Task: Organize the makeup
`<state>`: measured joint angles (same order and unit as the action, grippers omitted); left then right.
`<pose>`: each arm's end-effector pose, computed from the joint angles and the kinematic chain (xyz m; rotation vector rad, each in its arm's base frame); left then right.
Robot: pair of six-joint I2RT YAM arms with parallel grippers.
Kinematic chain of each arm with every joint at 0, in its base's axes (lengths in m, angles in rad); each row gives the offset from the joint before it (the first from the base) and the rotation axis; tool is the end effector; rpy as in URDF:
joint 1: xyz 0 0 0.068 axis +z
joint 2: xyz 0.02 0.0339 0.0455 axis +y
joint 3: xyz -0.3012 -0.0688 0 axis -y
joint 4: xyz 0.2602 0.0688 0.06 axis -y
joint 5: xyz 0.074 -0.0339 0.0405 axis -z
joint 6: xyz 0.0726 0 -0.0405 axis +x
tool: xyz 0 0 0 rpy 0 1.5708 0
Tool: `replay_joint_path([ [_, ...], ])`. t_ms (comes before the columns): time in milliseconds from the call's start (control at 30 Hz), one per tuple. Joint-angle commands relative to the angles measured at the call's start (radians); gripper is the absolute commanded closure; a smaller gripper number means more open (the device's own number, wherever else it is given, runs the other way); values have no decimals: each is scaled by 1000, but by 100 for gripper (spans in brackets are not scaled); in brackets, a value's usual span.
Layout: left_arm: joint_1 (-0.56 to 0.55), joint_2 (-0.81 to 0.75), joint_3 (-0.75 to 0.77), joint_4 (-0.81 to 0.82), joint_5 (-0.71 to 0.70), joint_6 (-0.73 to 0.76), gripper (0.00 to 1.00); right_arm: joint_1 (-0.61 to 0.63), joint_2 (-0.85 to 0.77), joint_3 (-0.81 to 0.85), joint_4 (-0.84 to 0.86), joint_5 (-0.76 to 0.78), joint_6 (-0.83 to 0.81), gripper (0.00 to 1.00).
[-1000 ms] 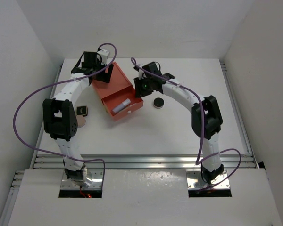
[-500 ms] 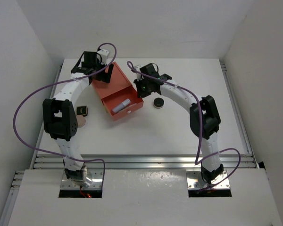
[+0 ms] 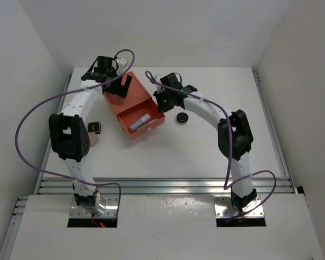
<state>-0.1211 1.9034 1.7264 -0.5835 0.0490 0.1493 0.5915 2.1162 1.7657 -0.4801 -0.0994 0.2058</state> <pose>0.4872 -0.0629 0.3105 0.3384 2.3059 -0.0430 0.4441 0.3070 0.2300 -0.5167 2.3989 0.4820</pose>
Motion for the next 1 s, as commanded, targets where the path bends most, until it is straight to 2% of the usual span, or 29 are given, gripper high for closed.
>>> replay_joint_path([
  [0,-11,-41,56,-68,11,16,0,4,-1,44,34,-6,-3,100],
  [267,-11,-197,10,-101,-63,81,0,4,22,69,18,3,14,100],
  [400,1,-277,-34,-179,-89,93,0,2,24,84,18,9,26,100],
  [533,134,-363,-134,-251,-72,117,0,5,22,104,5,15,33,100],
  [733,286,-509,-359,-302,-72,199,0,2,14,120,-6,20,52,100],
  [900,340,-627,-517,-340,-86,257,0,1,14,133,-20,20,55,100],
  [967,394,-652,-559,-349,-70,271,0,-1,16,141,-20,21,53,100],
])
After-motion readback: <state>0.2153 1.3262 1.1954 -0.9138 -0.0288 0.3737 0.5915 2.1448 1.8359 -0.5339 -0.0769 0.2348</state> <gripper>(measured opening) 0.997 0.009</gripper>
